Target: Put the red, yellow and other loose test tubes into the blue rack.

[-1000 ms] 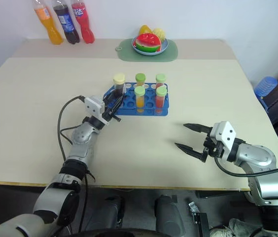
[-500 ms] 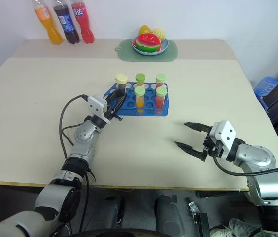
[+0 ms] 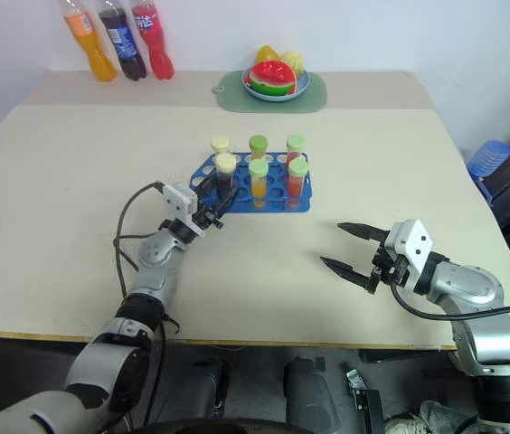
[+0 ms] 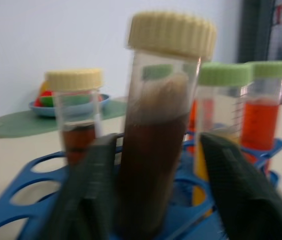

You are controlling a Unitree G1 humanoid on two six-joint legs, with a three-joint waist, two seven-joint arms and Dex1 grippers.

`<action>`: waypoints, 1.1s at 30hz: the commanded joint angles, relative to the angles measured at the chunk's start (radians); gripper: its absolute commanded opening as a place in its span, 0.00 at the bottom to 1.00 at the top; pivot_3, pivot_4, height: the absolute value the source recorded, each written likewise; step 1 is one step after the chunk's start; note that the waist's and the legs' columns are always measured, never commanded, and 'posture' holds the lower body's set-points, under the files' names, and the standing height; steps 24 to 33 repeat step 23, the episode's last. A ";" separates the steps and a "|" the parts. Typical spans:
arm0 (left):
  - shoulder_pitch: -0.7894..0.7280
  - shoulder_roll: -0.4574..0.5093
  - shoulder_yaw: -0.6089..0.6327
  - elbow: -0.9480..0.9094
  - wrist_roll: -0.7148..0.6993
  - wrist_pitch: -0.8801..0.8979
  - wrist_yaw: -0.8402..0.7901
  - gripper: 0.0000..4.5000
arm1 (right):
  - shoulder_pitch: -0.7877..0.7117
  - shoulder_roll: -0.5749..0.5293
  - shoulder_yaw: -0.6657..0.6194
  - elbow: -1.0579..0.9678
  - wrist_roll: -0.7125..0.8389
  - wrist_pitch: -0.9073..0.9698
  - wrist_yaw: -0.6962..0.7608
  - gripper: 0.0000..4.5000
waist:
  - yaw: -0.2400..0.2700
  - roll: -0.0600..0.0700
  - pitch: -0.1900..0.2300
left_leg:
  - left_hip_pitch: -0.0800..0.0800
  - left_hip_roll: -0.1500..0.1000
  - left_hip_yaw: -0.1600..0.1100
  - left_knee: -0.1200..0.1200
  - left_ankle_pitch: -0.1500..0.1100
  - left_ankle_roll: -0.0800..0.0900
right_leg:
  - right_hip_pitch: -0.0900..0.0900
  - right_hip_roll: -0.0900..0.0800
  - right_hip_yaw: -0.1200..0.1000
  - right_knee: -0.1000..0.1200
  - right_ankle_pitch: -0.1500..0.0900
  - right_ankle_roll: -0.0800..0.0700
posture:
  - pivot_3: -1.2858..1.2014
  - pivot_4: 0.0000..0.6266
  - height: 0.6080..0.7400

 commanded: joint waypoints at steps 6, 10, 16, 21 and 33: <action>0.188 0.076 0.011 -0.422 -0.014 0.140 0.061 1.00 | -0.001 0.009 -0.009 -0.026 0.007 -0.012 -0.009 0.85 | -0.004 0.000 0.000 | 0.000 0.001 0.000 0.000 0.000 0.000 | -0.001 0.000 0.000 0.001 0.000 0.000 | 0.52 0.24 1.00; 0.375 0.196 0.063 -0.660 -0.130 0.310 0.015 1.00 | -0.007 0.022 -0.020 -0.002 -0.008 -0.002 -0.053 0.85 | -0.005 0.001 0.000 | 0.000 0.001 -0.002 0.000 0.000 0.000 | -0.001 0.000 0.001 0.001 0.000 0.000 | 0.52 0.24 1.00; 0.674 0.404 0.213 -0.877 -0.276 0.530 -0.038 1.00 | -0.011 0.044 -0.034 0.069 -0.054 -0.033 -0.122 0.85 | 0.000 0.002 0.000 | 0.001 0.002 -0.002 -0.001 0.000 0.000 | -0.001 0.000 0.001 0.001 0.000 -0.001 | 0.52 0.24 1.00; 0.771 0.481 0.296 -0.949 -0.318 0.614 -0.060 1.00 | 0.007 0.040 -0.044 0.067 -0.038 -0.029 -0.112 0.85 | 0.002 0.002 -0.001 | 0.001 0.001 0.000 -0.001 0.000 0.000 | 0.001 -0.001 0.000 0.000 0.000 -0.001 | 0.52 0.24 1.00; 0.785 0.497 0.307 -0.968 -0.334 0.642 -0.073 1.00 | 0.009 0.036 -0.045 0.070 -0.034 -0.030 -0.102 0.85 | 0.000 0.002 -0.001 | 0.001 0.002 0.000 -0.001 0.000 0.000 | 0.001 -0.001 0.000 0.000 0.000 -0.001 | 0.52 0.24 1.00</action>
